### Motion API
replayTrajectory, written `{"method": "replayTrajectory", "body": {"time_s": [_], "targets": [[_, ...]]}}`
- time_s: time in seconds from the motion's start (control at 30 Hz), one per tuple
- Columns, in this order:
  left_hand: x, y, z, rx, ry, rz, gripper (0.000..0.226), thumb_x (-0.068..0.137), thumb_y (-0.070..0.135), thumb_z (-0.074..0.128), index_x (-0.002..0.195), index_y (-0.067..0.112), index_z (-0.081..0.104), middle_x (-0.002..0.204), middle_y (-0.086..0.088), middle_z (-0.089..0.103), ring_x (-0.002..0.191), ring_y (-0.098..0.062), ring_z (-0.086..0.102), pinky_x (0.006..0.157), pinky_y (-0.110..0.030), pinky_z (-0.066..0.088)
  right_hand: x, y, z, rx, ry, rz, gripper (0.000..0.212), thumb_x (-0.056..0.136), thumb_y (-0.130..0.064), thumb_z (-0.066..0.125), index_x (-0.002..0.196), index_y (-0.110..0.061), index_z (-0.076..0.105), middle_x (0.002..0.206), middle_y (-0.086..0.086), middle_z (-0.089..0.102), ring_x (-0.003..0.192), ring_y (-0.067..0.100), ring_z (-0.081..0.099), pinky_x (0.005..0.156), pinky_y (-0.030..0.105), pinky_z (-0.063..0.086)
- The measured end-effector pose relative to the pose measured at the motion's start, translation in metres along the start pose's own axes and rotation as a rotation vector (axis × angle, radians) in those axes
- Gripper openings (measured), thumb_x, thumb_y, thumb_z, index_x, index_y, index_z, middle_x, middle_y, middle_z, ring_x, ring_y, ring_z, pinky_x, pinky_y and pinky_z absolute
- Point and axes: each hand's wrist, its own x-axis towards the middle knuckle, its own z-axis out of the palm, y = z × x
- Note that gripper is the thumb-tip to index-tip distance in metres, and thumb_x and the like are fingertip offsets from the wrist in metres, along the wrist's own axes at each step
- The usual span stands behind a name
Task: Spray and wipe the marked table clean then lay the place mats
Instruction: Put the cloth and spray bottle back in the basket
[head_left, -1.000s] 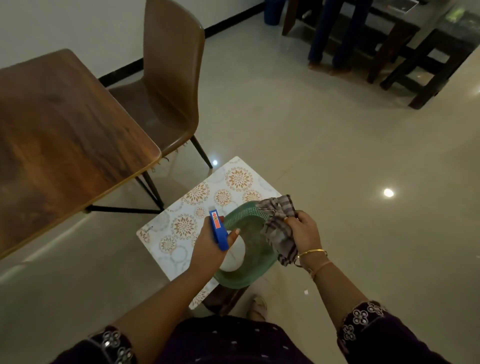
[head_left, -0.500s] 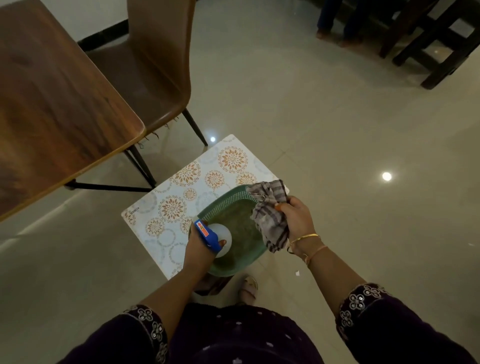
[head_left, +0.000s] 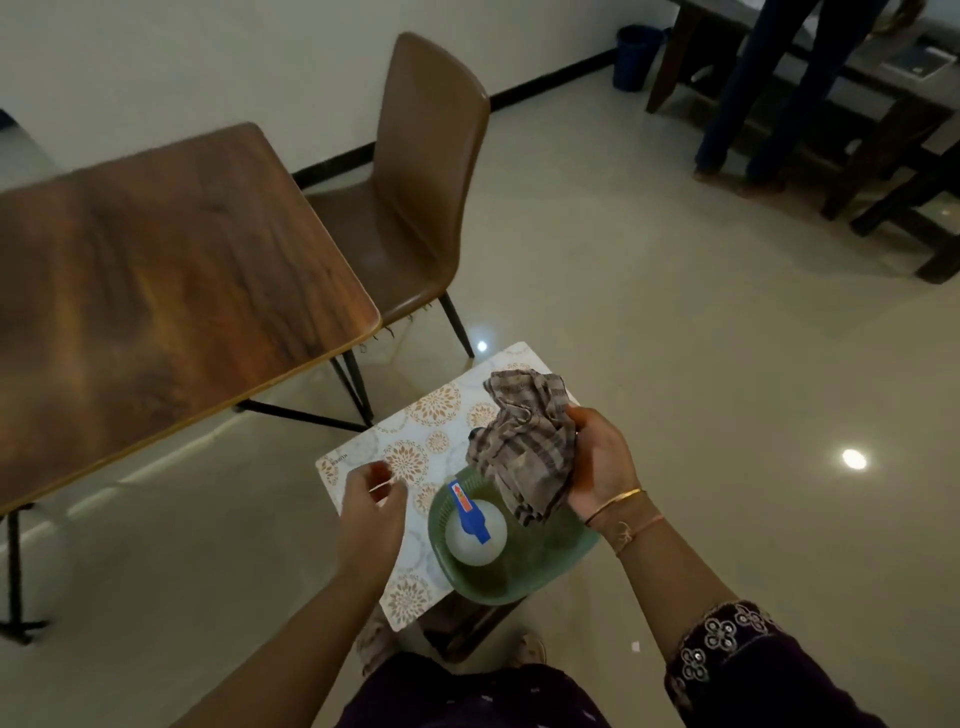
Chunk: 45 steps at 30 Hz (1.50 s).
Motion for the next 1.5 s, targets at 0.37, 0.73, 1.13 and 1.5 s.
{"method": "replayTrajectory", "body": {"time_s": [0.37,0.73,1.13,1.5], "targets": [[0.024,0.09,-0.038,-0.712,-0.547,-0.295,0.02,0.088,0.014,0.058,0.105,0.006,0.061,0.091,-0.012,0.065,0.077,-0.018,0.064,0.067,-0.033,0.058,0.012,0.01,0.077,0.102,-0.05,-0.056,0.037,0.074,-0.013,0.043,0.103,-0.005,0.065,0.098,0.015,0.068,0.09,0.03,0.064,0.086,0.041,0.047],[0.039,0.155,-0.122,0.021,-0.334,0.744,0.016,0.088,0.011,0.059,0.087,0.027,0.059,0.08,0.008,0.061,0.072,0.003,0.056,0.07,-0.009,0.045,0.015,0.014,0.075,-0.262,0.008,-0.014,0.037,0.087,0.008,0.03,0.107,-0.009,0.056,0.106,0.018,0.061,0.085,0.026,0.06,0.08,0.04,0.051],[0.03,0.193,-0.165,0.242,-0.359,0.995,0.017,0.095,0.016,0.046,0.108,0.022,0.056,0.099,0.009,0.063,0.091,-0.003,0.059,0.08,-0.014,0.049,0.046,0.01,0.181,-0.922,-0.457,-0.04,0.088,0.069,-0.017,0.065,0.146,-0.033,0.024,0.145,0.008,0.039,0.13,0.027,0.042,0.111,0.05,0.033],[0.065,0.161,-0.163,0.243,-0.071,0.526,0.017,0.098,0.031,0.04,0.106,0.017,0.045,0.086,0.003,0.055,0.083,-0.015,0.056,0.072,-0.027,0.046,0.044,0.032,0.151,-0.498,-0.232,0.212,0.017,0.093,-0.006,0.045,0.097,-0.006,0.062,0.098,0.013,0.064,0.084,0.021,0.064,0.076,0.034,0.055]]}}
